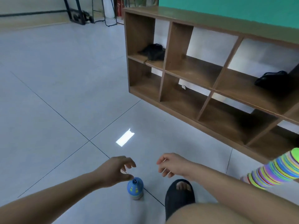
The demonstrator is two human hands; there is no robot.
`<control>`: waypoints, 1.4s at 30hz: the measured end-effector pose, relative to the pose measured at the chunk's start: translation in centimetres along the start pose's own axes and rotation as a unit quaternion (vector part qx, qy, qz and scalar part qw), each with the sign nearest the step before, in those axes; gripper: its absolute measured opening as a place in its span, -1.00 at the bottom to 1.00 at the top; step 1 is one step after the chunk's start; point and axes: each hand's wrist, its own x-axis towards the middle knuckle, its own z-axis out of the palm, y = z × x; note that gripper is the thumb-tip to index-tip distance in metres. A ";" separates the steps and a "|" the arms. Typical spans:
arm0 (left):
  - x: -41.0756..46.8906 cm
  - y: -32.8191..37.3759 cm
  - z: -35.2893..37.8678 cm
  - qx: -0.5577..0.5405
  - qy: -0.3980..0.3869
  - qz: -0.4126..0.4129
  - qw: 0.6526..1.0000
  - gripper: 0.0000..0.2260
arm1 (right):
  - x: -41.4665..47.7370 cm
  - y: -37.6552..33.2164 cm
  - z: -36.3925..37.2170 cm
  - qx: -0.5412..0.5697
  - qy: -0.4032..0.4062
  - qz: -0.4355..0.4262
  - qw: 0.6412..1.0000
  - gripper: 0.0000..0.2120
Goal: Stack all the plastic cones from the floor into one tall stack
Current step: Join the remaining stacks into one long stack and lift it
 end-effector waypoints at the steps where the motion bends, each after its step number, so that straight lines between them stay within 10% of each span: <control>1: 0.1 -0.3 0.9 0.000 -0.006 0.005 1.000 -0.69 | 1.1 0.4 1.1 -0.006 -0.011 0.005 1.000 -0.79; 27: 0.7 -8.5 5.6 -0.044 0.094 -0.006 0.995 -0.80 | 9.8 8.3 12.1 0.035 -0.162 0.113 0.980 -0.71; 42: 5.1 -1.9 -0.2 -0.096 0.177 0.009 0.979 -0.78 | 6.0 4.0 4.5 0.127 -0.014 0.073 0.989 -0.73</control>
